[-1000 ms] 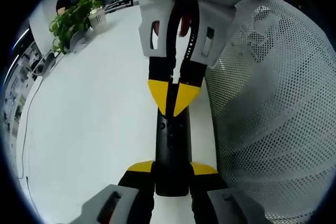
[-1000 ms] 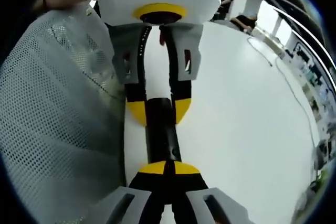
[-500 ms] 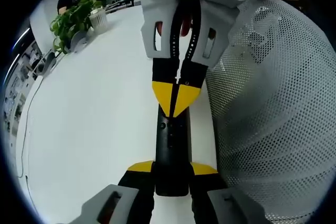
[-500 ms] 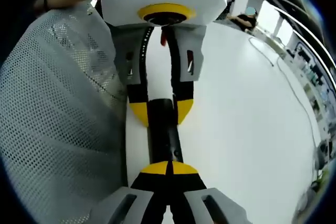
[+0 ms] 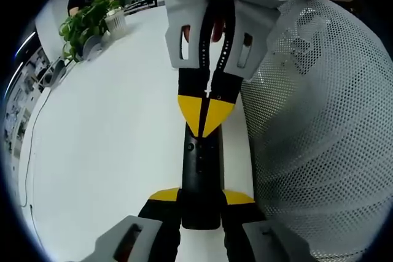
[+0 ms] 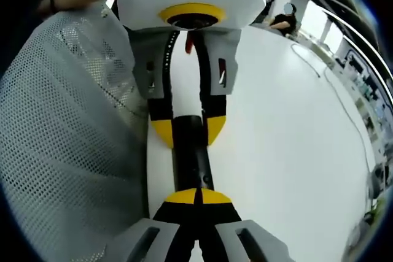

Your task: Press the specified remote control buttons in sequence, fully releasing each button before pressing the next.

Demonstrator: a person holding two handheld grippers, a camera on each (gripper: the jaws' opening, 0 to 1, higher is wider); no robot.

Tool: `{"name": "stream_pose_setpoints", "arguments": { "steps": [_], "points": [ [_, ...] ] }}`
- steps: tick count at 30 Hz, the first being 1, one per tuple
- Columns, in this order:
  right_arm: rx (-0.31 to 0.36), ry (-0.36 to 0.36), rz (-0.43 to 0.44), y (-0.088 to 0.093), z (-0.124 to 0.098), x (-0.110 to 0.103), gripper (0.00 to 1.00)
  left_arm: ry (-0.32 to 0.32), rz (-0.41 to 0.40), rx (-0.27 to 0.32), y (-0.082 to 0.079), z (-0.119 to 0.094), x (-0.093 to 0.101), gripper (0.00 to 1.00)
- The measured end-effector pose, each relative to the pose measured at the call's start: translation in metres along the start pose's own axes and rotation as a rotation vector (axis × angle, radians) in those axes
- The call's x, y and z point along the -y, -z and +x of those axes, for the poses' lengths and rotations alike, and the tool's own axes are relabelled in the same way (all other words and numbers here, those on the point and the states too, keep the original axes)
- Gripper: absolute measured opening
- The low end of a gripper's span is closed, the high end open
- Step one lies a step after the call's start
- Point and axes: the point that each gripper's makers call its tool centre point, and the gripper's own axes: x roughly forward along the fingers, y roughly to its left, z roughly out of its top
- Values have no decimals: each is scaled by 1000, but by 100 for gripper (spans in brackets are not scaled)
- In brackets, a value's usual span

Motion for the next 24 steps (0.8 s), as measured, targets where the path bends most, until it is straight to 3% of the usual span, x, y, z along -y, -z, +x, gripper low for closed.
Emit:
{"name": "stream_pose_setpoints", "arguments": {
  "steps": [10,15,24],
  "points": [
    [-36,9,15,10,-4,1,0,1,-3,1,0,0,0,25],
    [-62,29,-38,10,-3,0,0,1,-1,1,-1,0,0,25],
    [-18,3,17,9,-4,2,0,2,-5,5,0,0,0,25]
  ]
}}
